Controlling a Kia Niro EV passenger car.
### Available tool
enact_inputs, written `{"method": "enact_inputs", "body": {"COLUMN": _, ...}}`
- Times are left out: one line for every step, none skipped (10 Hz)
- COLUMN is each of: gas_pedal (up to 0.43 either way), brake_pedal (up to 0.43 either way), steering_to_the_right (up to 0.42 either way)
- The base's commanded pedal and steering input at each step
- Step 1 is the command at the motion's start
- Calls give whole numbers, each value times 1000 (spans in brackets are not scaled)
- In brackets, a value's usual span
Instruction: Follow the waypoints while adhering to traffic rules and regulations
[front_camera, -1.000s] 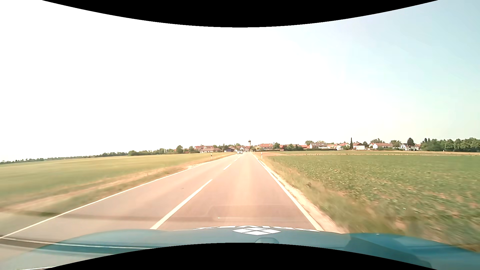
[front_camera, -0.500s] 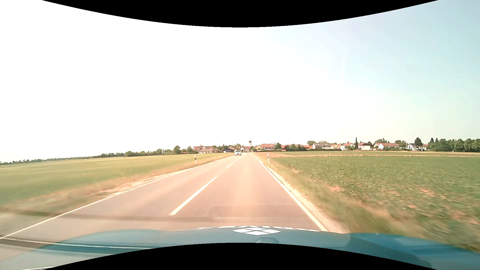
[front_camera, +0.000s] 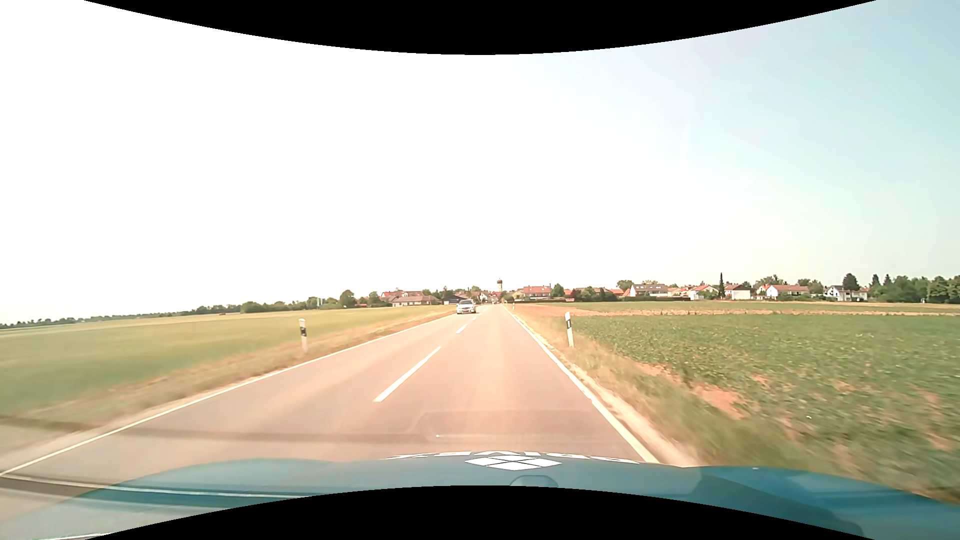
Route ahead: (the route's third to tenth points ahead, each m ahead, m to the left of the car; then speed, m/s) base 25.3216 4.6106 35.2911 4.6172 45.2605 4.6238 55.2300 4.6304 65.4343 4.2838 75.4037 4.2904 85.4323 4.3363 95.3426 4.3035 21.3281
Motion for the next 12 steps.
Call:
{"method": "enact_inputs", "body": {"gas_pedal": 209, "brake_pedal": 0, "steering_to_the_right": 1}}
{"method": "enact_inputs", "body": {"gas_pedal": 209, "brake_pedal": 0, "steering_to_the_right": 1}}
{"method": "enact_inputs", "body": {"gas_pedal": 209, "brake_pedal": 0, "steering_to_the_right": 0}}
{"method": "enact_inputs", "body": {"gas_pedal": 209, "brake_pedal": 0, "steering_to_the_right": 0}}
{"method": "enact_inputs", "body": {"gas_pedal": 197, "brake_pedal": 0, "steering_to_the_right": -1}}
{"method": "enact_inputs", "body": {"gas_pedal": 197, "brake_pedal": 0, "steering_to_the_right": -2}}
{"method": "enact_inputs", "body": {"gas_pedal": 197, "brake_pedal": 0, "steering_to_the_right": -2}}
{"method": "enact_inputs", "body": {"gas_pedal": 197, "brake_pedal": 0, "steering_to_the_right": -2}}
{"method": "enact_inputs", "body": {"gas_pedal": 197, "brake_pedal": 0, "steering_to_the_right": -2}}
{"method": "enact_inputs", "body": {"gas_pedal": 197, "brake_pedal": 0, "steering_to_the_right": -3}}
{"method": "enact_inputs", "body": {"gas_pedal": 197, "brake_pedal": 0, "steering_to_the_right": -3}}
{"method": "enact_inputs", "body": {"gas_pedal": 197, "brake_pedal": 0, "steering_to_the_right": -3}}
